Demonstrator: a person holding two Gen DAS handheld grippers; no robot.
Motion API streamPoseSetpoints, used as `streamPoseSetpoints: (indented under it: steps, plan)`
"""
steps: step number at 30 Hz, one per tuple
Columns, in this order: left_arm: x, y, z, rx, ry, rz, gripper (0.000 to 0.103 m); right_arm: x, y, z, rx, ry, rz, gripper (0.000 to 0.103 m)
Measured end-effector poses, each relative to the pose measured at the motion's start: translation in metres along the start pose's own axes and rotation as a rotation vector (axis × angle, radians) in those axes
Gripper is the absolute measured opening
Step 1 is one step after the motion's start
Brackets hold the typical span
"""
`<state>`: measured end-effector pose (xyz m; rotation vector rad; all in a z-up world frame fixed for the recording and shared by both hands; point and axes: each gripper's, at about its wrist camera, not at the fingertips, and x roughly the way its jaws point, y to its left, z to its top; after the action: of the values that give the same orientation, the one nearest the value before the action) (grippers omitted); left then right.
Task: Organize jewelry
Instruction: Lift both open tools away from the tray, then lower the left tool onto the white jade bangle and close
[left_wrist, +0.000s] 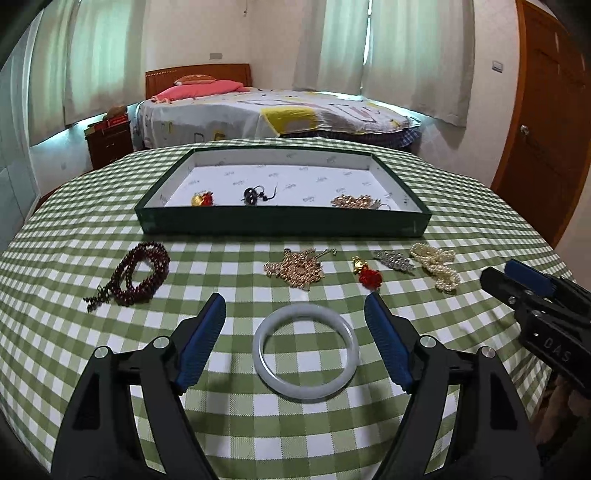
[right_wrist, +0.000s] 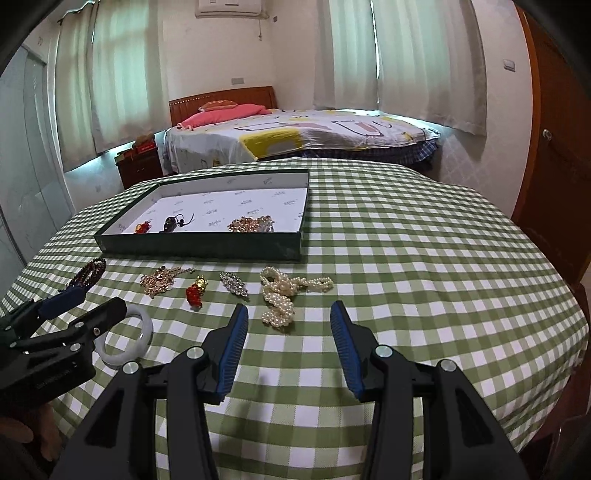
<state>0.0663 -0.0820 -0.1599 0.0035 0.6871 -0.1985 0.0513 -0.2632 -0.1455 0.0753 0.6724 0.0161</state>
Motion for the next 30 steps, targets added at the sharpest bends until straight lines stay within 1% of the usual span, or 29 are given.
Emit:
streamPoseSetpoints:
  steps: [5, 10, 13, 15, 19, 20, 21, 22, 23, 27, 30]
  plan:
    - [0.007, 0.002, -0.007, -0.020, 0.024, 0.004, 0.079, 0.002, 0.000, -0.003, 0.005, 0.009, 0.008, 0.046]
    - [0.014, -0.003, -0.012, 0.004, 0.042, 0.000, 0.080, 0.003, 0.000, -0.004, 0.005, 0.012, 0.009, 0.047]
    - [0.020, -0.004, -0.015, 0.010, 0.067, 0.009, 0.082, 0.004, 0.000, -0.004, 0.005, 0.015, 0.011, 0.047]
    - [0.025, 0.000, -0.017, -0.008, 0.087, 0.003, 0.086, 0.004, 0.001, -0.004, 0.005, 0.015, 0.011, 0.047]
    - [0.025, 0.000, -0.018, 0.000, 0.082, 0.003, 0.086, 0.004, 0.001, -0.005, 0.005, 0.016, 0.011, 0.047]
    - [0.025, -0.001, -0.018, 0.006, 0.082, 0.000, 0.083, 0.004, 0.001, -0.005, 0.006, 0.016, 0.012, 0.047]
    - [0.024, -0.002, -0.019, 0.018, 0.080, -0.006, 0.073, 0.004, 0.001, -0.005, 0.005, 0.017, 0.012, 0.047]
    - [0.024, -0.004, -0.019, 0.033, 0.080, -0.006, 0.069, 0.004, 0.001, -0.005, 0.005, 0.017, 0.012, 0.047]
    - [0.024, -0.007, -0.019, 0.052, 0.082, 0.000, 0.069, 0.004, 0.001, -0.005, 0.005, 0.017, 0.012, 0.047]
    - [0.023, -0.006, -0.018, 0.057, 0.091, -0.019, 0.069, 0.004, 0.001, -0.005, 0.005, 0.016, 0.012, 0.047]
    - [0.022, -0.005, -0.017, 0.059, 0.097, -0.020, 0.069, 0.004, 0.003, -0.005, 0.002, 0.015, 0.013, 0.047]
